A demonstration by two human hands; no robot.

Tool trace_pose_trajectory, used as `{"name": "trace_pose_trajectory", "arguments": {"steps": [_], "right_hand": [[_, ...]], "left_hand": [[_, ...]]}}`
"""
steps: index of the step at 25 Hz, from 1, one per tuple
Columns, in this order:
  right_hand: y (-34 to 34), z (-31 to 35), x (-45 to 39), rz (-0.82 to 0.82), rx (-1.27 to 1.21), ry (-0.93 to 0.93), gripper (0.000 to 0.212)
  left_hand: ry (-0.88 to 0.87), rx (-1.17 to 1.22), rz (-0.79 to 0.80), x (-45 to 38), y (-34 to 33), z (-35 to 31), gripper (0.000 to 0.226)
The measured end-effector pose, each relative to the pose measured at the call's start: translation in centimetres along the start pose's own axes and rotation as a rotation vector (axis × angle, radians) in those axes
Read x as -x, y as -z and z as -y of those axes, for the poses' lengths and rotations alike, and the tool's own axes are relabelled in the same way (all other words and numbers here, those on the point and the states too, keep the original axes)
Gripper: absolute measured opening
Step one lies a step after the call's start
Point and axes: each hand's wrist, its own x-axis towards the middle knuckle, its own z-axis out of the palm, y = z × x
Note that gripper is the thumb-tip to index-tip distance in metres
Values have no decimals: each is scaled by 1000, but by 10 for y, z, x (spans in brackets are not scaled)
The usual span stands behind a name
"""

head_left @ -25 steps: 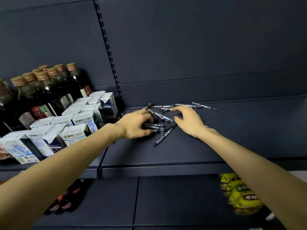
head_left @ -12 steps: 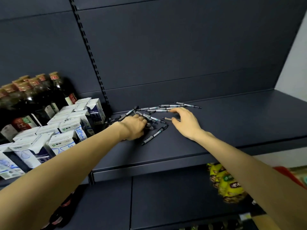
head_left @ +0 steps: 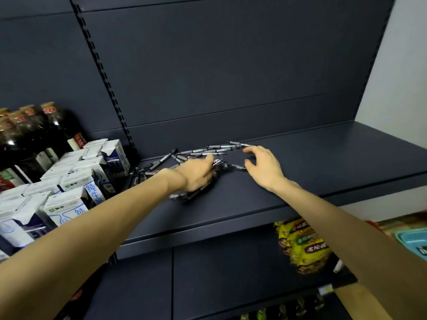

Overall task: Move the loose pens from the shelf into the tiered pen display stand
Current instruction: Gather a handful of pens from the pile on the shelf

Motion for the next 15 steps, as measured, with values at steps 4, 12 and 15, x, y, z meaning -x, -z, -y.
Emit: {"name": "trace_pose_trajectory", "arguments": {"steps": [4,12,15], "right_hand": [[5,-6,0,-16,7,-20,37],[-1,-4,11,-107,45,41,31],[-6,6,12,-115,53,87,29]], "left_hand": [[33,-64,114,-11,-14,-2,34],[88,-70,26,-9,-25,5,36],[2,-92,-112,2,-36,7,29]]}}
